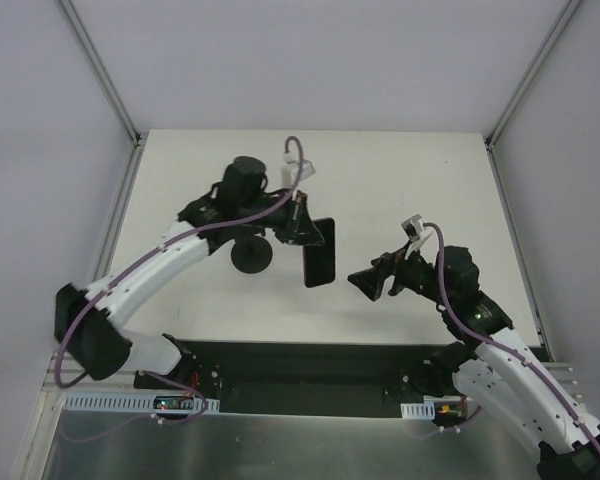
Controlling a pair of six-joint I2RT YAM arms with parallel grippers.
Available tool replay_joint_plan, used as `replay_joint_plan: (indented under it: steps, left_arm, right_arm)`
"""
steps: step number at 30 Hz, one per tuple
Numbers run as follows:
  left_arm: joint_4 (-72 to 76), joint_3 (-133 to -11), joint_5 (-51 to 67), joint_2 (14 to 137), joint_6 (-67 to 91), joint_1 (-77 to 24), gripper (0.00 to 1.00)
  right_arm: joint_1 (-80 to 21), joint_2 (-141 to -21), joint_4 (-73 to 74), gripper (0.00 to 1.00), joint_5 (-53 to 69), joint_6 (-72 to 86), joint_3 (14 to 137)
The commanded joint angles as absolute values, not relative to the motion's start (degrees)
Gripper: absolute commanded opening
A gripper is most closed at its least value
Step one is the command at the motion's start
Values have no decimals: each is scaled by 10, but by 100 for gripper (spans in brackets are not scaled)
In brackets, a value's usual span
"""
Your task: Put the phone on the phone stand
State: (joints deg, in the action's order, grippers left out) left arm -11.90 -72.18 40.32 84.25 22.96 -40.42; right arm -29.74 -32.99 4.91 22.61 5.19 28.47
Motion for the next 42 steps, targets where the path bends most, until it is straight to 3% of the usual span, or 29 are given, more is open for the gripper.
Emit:
replay_joint_plan:
  steps: [1, 5, 8, 12, 16, 17, 18, 20, 24, 32, 38, 42]
  left_arm:
    - [-145, -689, 390, 668, 136, -352, 0]
    - [-216, -663, 42, 494, 97, -350, 0]
    - [-178, -600, -16, 371, 88, -350, 0]
    - [-192, -587, -3, 309, 66, -350, 0]
    - [-210, -564, -55, 262, 64, -349, 0]
    - [-210, -558, -61, 237, 60, -350, 0]
    - [-210, -553, -65, 224, 57, -349, 0]
    - [-209, -537, -76, 195, 48, -349, 0]
    - [-208, -510, -98, 164, 47, -349, 0]
    - [-196, -481, -72, 175, 59, -349, 0]
    - [-182, -486, -31, 201, 83, -349, 0]
    - [-181, -490, 12, 213, 105, -349, 0]
  right_arm:
    - [-331, -382, 62, 100, 198, 95, 350]
    - [-401, -465, 41, 95, 107, 118, 407]
    - [-481, -548, 34, 88, 8, 116, 474]
    - [-560, -696, 30, 78, -103, 59, 582]
    - [-605, -791, -64, 70, -117, 5, 640]
    - [-605, -809, -70, 65, -117, 4, 654]
    - [-604, -844, -75, 50, -123, 4, 678]
    - [-604, -878, -81, 42, -127, -20, 705]
    - [-604, -953, -62, 43, -144, -42, 761]
    - [-600, -990, -24, 41, -188, -50, 803]
    - [-600, -997, -40, 5, -156, -62, 802]
    - [-602, -949, -32, 1, -162, -62, 761]
